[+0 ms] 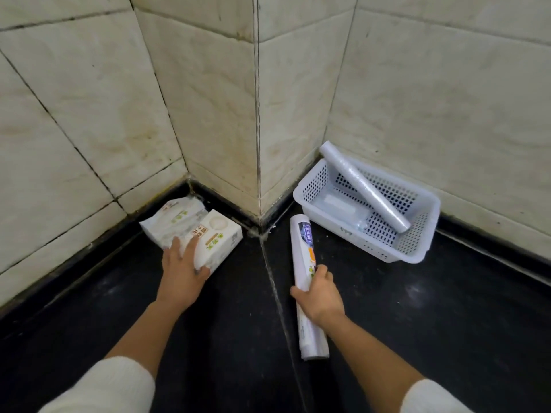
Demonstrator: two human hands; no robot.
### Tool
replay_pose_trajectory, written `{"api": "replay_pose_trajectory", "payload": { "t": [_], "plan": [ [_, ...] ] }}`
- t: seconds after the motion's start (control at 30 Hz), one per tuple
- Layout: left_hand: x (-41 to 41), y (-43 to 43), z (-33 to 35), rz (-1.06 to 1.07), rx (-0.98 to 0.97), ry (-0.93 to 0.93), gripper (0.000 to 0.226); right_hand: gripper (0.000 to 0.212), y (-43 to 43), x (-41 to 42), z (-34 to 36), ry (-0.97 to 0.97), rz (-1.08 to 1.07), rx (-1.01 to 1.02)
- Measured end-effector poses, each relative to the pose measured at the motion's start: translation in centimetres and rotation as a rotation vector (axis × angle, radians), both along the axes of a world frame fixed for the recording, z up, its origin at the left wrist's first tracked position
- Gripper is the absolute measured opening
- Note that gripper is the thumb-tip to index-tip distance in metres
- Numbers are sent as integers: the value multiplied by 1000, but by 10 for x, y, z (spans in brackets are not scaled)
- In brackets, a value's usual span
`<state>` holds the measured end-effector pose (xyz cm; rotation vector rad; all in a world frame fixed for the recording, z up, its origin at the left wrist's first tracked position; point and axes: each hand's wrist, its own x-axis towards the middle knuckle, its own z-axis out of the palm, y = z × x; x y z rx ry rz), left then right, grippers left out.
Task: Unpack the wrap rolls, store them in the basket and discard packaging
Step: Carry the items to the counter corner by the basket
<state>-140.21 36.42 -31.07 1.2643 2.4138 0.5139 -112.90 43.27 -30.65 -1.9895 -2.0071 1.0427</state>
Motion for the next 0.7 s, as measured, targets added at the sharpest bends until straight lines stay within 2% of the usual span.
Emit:
{"api": "replay_pose_trajectory", "payload": {
  "t": [0.07,0.17,0.27,0.43,0.7],
  "plan": [
    [9,-1,7,-18,14,64,74,68,-2,2,4,-1,4,10],
    [45,0,20,-64,150,87,70,71,-10,14,13,55,-12,41],
    [111,0,24,-183,244,30,59,71,-30,48,19,91,-50,90],
    [247,-16,17,-502,317,-102,49,61,-75,154,24,16,-185,102],
    [485,-52,17,-827,132,-157,49,58,-161,386,38,-110,-509,104]
  ]
}}
